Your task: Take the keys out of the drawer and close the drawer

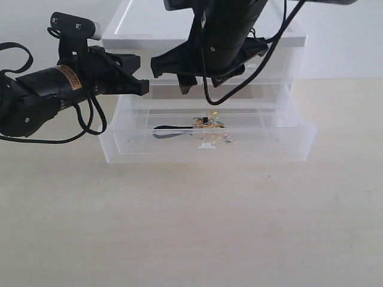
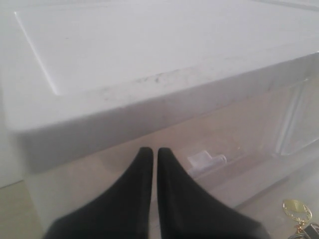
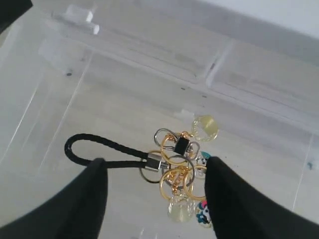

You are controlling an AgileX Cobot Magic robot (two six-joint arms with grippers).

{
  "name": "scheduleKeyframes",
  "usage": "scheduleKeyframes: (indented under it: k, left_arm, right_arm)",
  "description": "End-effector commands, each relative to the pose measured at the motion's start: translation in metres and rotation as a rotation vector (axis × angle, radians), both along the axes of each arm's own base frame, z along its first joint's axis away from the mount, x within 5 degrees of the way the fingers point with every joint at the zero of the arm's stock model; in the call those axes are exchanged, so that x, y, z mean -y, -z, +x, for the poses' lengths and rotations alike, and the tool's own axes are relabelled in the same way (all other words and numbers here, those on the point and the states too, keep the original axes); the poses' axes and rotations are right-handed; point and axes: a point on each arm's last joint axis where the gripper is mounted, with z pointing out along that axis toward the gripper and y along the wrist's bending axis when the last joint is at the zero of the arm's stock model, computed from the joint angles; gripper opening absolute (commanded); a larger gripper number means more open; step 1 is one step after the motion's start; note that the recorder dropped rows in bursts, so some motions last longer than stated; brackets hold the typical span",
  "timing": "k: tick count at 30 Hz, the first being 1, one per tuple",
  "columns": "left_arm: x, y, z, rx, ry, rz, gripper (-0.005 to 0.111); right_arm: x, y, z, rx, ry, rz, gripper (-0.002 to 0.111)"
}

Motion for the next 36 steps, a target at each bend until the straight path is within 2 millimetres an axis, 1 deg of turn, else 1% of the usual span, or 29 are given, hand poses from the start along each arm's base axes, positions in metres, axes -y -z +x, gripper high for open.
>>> scheduleKeyframes:
  k: [1,3,6,7,8,12,17,19,22,27,29,31,34,36]
  left_arm:
    - [0.0,-0.004,0.002,0.025,-0.01,-0.031,0.004]
    - [0.0,-0.004,0.002,0.025,-0.01,-0.031,0.004]
    - [0.0,-0.004,0.002,0.025,-0.01,-0.031,0.004]
    - [0.0,-0.004,0.002,0.025,-0.01,-0.031,0.004]
    - [0.0,-0.004,0.002,0.025,-0.01,-0.031,0.004]
    - [0.0,-0.004,0.002,0.025,-0.01,-0.031,0.004]
    - [0.0,-0.004,0.002,0.025,-0.01,-0.031,0.004]
    - [0.0,-0.004,0.002,0.025,-0.01,-0.031,0.004]
    - [0.0,-0.004,0.002,0.025,-0.01,-0.031,0.004]
    - [0.0,-0.004,0.002,0.025,-0.01,-0.031,0.004]
    - [0.0,-0.004,0.002,0.025,-0.01,-0.031,0.004]
    - [0.001,-0.005,0.002,0.028,-0.009,-0.033,0.004]
    - [0.001,-0.005,0.002,0.03,-0.008,-0.034,0.004]
    - [0.001,-0.005,0.002,0.03,-0.008,-0.034,0.004]
  right_arm:
    - [-0.002,0.009,0.005,-0.001,-0.019,-0.021,0.051]
    - [-0.003,0.013,0.006,-0.013,-0.018,-0.028,0.054]
    - [-0.004,0.019,0.007,-0.037,0.002,-0.029,0.067]
    - [-0.004,0.021,0.007,-0.045,0.012,-0.029,0.07]
    - [-0.004,0.022,0.007,-0.052,0.023,-0.03,0.071]
    - [-0.005,0.03,0.009,-0.073,0.054,-0.023,0.07]
    - [-0.008,0.041,0.013,-0.081,0.033,-0.052,0.07]
    - [-0.008,0.041,0.013,-0.07,0.027,-0.049,0.07]
    - [-0.008,0.041,0.013,-0.053,-0.047,-0.09,0.07]
    - [-0.005,0.043,0.01,-0.048,-0.259,-0.24,0.07]
    - [-0.004,0.043,0.009,-0.05,-0.291,-0.263,0.07]
    - [-0.003,0.043,0.01,-0.05,-0.286,-0.268,0.07]
    - [-0.004,0.043,0.01,-0.069,-0.164,-0.2,0.07]
    - [-0.004,0.046,0.011,-0.084,-0.12,-0.18,0.07]
